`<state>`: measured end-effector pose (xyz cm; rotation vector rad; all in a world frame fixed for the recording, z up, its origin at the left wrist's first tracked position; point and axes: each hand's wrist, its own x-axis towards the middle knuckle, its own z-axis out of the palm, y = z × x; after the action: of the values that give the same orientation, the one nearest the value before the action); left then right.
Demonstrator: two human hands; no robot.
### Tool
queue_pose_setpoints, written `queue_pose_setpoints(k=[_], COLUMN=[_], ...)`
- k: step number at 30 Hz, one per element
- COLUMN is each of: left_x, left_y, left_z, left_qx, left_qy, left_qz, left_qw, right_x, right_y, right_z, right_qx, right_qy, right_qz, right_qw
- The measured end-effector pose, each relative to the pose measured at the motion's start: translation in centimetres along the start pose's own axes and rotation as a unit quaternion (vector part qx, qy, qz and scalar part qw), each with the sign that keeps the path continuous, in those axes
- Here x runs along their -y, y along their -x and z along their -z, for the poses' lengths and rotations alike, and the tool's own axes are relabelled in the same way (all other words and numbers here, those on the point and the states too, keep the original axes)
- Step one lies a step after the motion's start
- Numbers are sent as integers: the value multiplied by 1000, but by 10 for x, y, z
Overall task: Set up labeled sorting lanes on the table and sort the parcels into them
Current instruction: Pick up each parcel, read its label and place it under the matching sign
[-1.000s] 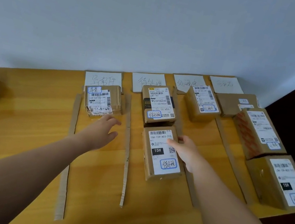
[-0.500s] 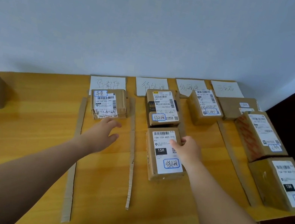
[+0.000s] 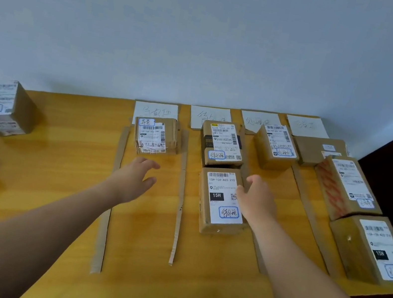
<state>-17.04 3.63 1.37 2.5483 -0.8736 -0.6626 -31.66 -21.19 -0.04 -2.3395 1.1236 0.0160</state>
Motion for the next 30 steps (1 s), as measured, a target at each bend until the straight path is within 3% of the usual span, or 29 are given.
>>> queue_pose_setpoints(k=[4, 8, 16, 27, 30], left_x=[9, 29, 112, 298, 343], left_y=[28, 55, 101, 139, 145], left_z=[9, 24, 68, 130, 135], left_qx=[-26, -51, -134, -176, -143], left_qy=[16, 0, 32, 1, -6], left_qz=[32, 58, 131, 235, 278], left_qw=[999, 997, 982, 956, 950], right_x=[23, 58, 149, 292, 307], right_y=[13, 31, 67, 119, 139], right_z=[-3, -9, -48, -187, -224], right_qx=[-28, -1, 244, 243, 263], right_qy=[0, -23, -88, -145, -154], right_qz=[84, 148, 199, 130, 85], right_qw=[996, 989, 945, 950, 949])
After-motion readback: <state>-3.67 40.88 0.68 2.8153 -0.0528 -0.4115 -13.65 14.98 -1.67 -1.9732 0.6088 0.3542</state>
